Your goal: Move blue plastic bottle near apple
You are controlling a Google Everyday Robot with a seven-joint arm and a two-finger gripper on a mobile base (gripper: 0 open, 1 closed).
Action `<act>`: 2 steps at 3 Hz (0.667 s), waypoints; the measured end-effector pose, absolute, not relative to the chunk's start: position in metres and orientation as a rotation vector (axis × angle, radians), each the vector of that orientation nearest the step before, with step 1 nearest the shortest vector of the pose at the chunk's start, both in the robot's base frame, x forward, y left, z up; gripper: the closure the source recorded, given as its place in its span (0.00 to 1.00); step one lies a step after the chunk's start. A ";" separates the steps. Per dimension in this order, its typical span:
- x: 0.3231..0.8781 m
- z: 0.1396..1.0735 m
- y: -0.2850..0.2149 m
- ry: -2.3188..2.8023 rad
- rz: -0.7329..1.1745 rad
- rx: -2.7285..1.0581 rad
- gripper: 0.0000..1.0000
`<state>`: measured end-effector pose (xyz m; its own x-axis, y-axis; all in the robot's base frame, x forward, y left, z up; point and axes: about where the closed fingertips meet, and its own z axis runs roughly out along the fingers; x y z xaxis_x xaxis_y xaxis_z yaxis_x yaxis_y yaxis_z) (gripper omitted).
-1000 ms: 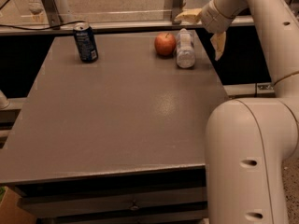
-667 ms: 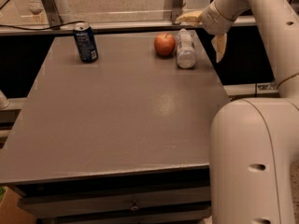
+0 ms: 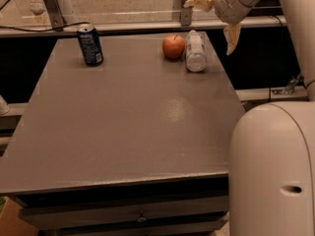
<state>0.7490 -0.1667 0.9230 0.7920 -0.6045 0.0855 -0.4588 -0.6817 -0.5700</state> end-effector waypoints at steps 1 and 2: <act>0.745 0.939 -0.162 0.778 -0.380 -2.423 0.00; 0.720 0.988 -0.166 0.819 -0.384 -2.314 0.00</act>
Offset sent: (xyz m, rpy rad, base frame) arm -0.0774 -0.0098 0.1473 0.2462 -0.0887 -0.1270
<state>0.7203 -0.1657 0.9878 0.7624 -0.6446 0.0569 -0.4555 -0.5971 -0.6603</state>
